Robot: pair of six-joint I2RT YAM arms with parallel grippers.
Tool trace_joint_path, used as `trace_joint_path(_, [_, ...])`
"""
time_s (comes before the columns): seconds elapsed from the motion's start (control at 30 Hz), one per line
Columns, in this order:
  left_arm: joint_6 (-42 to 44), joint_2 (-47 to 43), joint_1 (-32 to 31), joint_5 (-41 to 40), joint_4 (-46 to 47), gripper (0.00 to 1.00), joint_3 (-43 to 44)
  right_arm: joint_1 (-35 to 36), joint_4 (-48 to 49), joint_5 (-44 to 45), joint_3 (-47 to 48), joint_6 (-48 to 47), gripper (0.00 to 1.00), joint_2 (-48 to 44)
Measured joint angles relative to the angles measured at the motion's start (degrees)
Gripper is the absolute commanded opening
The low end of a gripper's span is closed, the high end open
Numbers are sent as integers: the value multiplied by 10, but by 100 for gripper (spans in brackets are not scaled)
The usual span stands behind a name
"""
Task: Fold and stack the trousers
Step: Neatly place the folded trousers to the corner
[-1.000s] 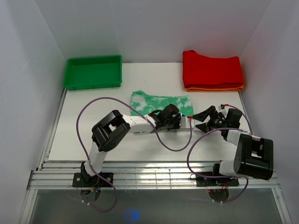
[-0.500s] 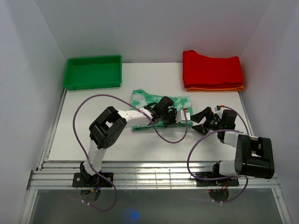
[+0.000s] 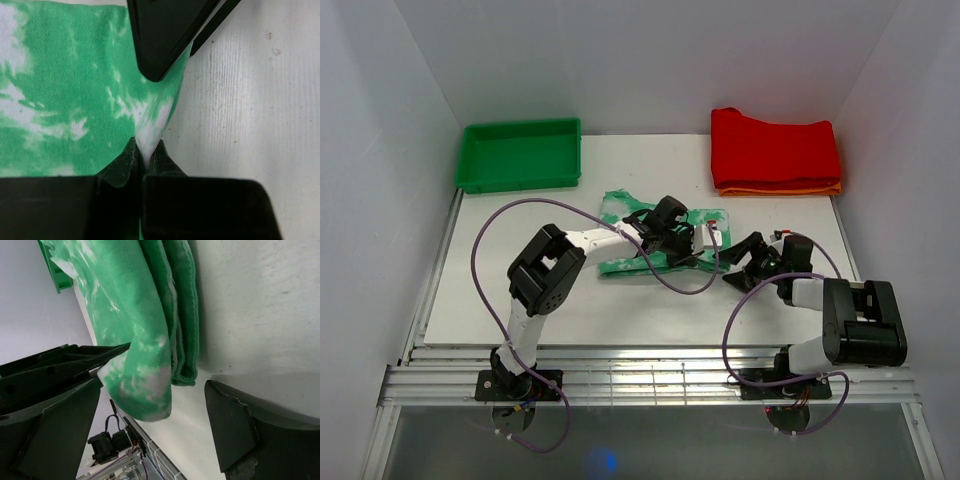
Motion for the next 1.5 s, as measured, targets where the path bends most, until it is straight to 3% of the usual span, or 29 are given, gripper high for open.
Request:
trace_joint_path(0.23, [2,-2,3,22,-12,0,0,53,104,9,-1,63,90,62])
trace_joint_path(0.7, [-5,-29,10,58,-15,0,-13,93,325,24,1,130,90,176])
trace_joint_path(0.8, [-8,-29,12,59,-13,0,-21,105,357,24,4,148,98,195])
trace_joint_path(0.83, [-10,-29,12,59,-12,0,-23,108,362,25,5,151,100,197])
trace_joint_path(0.9, [-14,-29,12,59,-12,0,-24,112,369,25,6,157,94,198])
trace_joint_path(0.97, [-18,-29,13,58,-7,0,-25,113,367,28,6,160,99,197])
trace_joint_path(1.0, [-21,-29,13,56,-2,0,-28,113,359,31,6,161,90,193])
trace_joint_path(1.23, [-59,-30,12,43,27,0,-33,114,314,62,-12,173,90,118])
trace_joint_path(1.5, [-118,-22,9,15,43,0,-21,114,309,71,-15,192,90,117])
